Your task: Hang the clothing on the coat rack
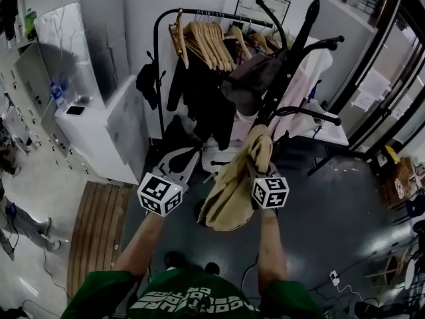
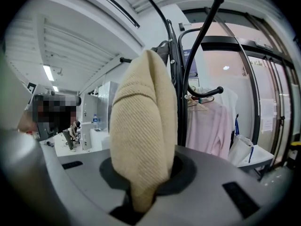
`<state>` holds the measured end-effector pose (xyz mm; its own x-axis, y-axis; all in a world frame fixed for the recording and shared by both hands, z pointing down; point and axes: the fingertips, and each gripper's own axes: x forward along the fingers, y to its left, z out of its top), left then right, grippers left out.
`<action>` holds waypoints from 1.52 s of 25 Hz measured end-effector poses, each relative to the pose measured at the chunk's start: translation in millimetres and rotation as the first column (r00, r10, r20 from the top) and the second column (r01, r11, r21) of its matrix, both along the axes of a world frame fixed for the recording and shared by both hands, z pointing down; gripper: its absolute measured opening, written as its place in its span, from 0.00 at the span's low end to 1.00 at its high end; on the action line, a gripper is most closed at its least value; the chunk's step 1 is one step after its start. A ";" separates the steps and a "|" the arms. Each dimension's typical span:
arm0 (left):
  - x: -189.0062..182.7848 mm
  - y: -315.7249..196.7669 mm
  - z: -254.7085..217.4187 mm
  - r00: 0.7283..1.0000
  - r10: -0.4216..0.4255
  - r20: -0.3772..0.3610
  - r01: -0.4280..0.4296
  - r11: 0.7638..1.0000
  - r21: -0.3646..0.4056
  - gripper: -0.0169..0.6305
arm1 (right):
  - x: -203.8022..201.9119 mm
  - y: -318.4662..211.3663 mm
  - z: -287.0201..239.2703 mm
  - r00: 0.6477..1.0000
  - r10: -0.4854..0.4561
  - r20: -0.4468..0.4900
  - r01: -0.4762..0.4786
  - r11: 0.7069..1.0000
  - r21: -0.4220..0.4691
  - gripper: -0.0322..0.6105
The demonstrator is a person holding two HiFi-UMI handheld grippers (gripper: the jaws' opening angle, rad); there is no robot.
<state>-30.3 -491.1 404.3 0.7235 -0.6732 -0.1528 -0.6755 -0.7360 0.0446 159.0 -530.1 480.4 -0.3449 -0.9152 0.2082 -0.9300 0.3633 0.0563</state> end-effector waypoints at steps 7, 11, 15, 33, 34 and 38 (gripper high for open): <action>9.1 -1.4 3.3 1.000 0.001 -0.003 -0.001 1.000 -0.013 0.03 | -2.3 8.8 -1.0 0.999 -0.039 0.011 0.040 0.999 -0.038 0.27; 14.9 1.0 9.3 1.000 0.001 -0.015 -0.001 1.000 -0.030 0.03 | 0.9 16.5 -4.0 0.998 -0.043 0.043 0.045 0.998 -0.037 0.32; 22.4 8.0 17.1 1.000 0.006 -0.021 -0.007 0.999 -0.051 0.03 | 4.5 28.7 -8.1 0.998 -0.030 0.055 0.032 0.999 -0.030 0.34; 52.9 36.9 29.9 0.999 0.026 -0.028 -0.028 0.996 -0.083 0.03 | 38.5 96.9 -9.7 0.995 0.046 0.086 -0.044 0.999 -0.019 0.35; 55.3 38.1 31.4 0.999 0.028 -0.023 -0.030 0.996 -0.086 0.03 | 41.2 101.5 -10.2 0.995 0.045 0.091 -0.044 0.999 -0.021 0.35; 62.0 40.5 34.2 1.000 0.028 -0.011 -0.029 0.995 -0.095 0.03 | 48.4 118.5 -16.1 0.993 0.050 0.104 -0.048 0.999 -0.016 0.33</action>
